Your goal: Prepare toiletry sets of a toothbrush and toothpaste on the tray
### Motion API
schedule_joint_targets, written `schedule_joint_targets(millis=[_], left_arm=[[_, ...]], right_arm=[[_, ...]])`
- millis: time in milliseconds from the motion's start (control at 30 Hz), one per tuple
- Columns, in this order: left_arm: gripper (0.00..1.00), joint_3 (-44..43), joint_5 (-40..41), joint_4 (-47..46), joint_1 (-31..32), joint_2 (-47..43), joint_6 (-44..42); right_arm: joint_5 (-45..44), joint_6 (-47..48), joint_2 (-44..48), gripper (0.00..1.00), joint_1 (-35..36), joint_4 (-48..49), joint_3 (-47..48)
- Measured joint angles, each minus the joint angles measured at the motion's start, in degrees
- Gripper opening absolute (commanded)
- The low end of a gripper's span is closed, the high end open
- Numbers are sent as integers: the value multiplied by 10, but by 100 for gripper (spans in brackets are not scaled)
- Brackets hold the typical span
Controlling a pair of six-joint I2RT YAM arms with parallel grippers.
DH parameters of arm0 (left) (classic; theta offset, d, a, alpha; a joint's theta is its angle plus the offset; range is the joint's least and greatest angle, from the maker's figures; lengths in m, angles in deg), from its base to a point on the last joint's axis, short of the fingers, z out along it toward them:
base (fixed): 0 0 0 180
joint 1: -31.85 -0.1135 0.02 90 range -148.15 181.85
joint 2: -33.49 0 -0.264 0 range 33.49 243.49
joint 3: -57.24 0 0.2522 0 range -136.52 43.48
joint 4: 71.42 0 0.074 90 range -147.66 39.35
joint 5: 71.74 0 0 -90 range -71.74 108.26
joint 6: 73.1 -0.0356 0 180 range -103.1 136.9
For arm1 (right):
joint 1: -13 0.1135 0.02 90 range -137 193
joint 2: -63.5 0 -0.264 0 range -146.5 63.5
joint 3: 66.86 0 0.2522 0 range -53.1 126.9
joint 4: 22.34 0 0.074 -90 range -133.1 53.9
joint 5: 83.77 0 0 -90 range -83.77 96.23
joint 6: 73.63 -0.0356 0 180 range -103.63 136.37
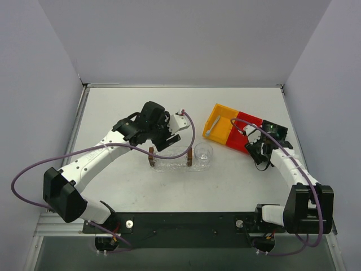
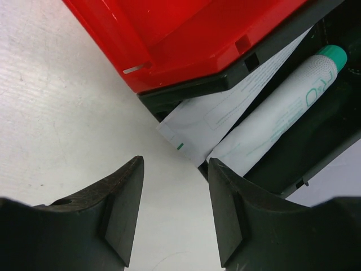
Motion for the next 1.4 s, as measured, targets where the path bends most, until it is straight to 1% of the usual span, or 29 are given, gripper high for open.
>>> schedule_joint_targets(millis=[300, 500, 600, 933, 1167, 1300, 1400], left_arm=[[74, 0, -10, -1, 0, 0, -8], [75, 0, -11, 0, 0, 0, -8], [75, 0, -11, 0, 0, 0, -8], [74, 0, -16, 1, 0, 0, -8], [74, 0, -22, 4, 0, 0, -8], [75, 0, -23, 5, 0, 0, -8], [74, 0, -24, 5, 0, 0, -8]], right_arm=[[-45, 24, -31, 41, 17, 96, -28], [-62, 32, -51, 40, 29, 129, -34], [-66, 36, -53, 37, 30, 142, -38], [-87, 49, -53, 18, 37, 166, -46], [-100, 54, -39, 10, 49, 166, -46], [-108, 53, -26, 3, 58, 164, -46], [-113, 49, -15, 1, 63, 157, -46]])
